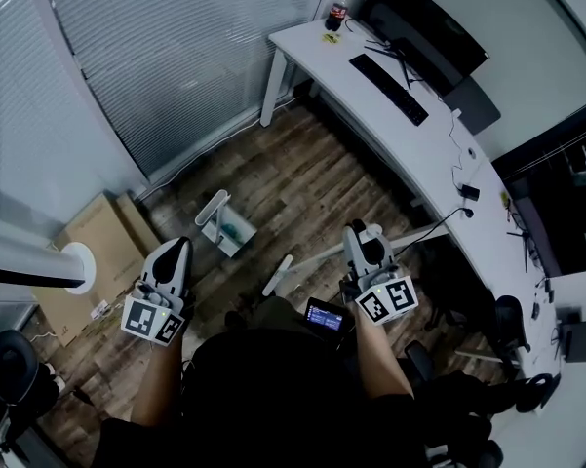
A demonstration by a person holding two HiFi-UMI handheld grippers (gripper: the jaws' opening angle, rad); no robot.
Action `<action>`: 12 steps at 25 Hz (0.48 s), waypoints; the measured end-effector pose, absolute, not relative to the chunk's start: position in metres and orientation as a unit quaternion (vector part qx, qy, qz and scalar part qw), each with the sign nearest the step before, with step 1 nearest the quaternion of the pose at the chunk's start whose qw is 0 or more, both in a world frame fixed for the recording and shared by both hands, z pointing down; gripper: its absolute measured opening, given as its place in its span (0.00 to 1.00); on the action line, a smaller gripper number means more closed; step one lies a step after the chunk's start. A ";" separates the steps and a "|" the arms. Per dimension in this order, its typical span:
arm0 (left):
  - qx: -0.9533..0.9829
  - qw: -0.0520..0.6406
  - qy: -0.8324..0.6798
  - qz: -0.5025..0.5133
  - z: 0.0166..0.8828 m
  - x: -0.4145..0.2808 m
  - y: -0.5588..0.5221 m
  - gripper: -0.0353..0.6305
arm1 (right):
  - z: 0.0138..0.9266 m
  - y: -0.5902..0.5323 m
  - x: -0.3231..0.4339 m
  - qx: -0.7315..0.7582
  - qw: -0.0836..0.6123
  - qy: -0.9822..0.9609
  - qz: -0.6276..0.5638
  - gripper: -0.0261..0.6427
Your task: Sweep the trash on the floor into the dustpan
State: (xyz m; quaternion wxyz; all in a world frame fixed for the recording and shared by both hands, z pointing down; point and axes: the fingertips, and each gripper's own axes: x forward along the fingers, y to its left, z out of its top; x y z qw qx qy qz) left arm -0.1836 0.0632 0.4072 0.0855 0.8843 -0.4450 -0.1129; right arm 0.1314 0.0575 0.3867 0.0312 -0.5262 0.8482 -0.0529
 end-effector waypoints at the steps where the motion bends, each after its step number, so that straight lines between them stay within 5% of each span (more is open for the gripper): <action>1: 0.883 0.091 -0.446 -0.115 0.408 -0.181 0.064 0.04 | 0.387 0.059 0.131 -0.522 0.030 0.851 -0.055 0.16; 12: 0.893 0.089 -0.435 -0.077 0.400 -0.114 0.068 0.04 | 0.387 0.077 0.153 -0.481 0.019 0.876 -0.044 0.15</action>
